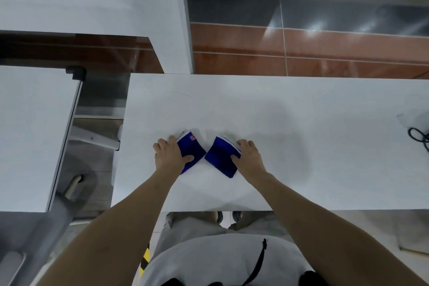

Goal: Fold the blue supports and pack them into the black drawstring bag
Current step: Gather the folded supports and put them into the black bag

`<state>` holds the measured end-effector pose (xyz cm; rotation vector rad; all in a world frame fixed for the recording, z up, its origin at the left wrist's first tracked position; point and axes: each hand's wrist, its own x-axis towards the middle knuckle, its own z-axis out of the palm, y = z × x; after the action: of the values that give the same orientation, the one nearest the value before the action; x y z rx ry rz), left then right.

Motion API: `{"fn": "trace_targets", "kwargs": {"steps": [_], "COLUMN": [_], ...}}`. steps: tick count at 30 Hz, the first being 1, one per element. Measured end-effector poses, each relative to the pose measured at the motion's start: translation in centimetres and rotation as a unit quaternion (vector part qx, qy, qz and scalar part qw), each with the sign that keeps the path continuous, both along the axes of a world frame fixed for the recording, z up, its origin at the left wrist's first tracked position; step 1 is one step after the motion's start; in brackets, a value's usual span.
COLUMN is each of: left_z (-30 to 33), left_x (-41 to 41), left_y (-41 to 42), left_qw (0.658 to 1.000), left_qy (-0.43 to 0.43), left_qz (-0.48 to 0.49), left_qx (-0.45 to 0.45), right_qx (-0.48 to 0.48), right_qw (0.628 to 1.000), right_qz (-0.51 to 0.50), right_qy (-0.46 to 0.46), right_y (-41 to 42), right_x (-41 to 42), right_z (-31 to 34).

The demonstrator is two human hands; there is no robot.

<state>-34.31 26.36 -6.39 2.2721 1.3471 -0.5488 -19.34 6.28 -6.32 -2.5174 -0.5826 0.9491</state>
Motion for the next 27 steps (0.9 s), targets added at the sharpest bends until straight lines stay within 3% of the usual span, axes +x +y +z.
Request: {"fn": "trace_targets", "kwargs": {"steps": [5,10,15,22,27], "left_z": [0.6,1.9,3.7,7.3,10.2], "left_x": [-0.1,0.2,2.2,7.7,13.0], "left_y": [-1.1,-2.8,-6.1,-12.0,-18.3], "left_qw": [0.999,0.993,0.982,0.965,0.949], "left_qy": [-0.016,-0.101,-0.171,-0.246,-0.300], "left_qz": [-0.014,0.042,0.048,-0.017,-0.069], "left_qx": [0.030,-0.051,-0.070,-0.091,-0.072], "right_qx": [0.034,0.078,0.103,0.171,0.263], "right_qw": [0.999,0.994,0.986,0.965,0.928], "right_qz": [-0.026,-0.078,-0.131,-0.197,-0.263], "right_qy": [-0.001,0.016,0.025,0.033,0.033], "right_y": [-1.0,-2.5,-5.1,-12.2,-20.2], "right_x": [-0.2,-0.2,0.7,4.8,8.1], "right_z": [0.7,1.4,3.2,7.0,9.4]}}
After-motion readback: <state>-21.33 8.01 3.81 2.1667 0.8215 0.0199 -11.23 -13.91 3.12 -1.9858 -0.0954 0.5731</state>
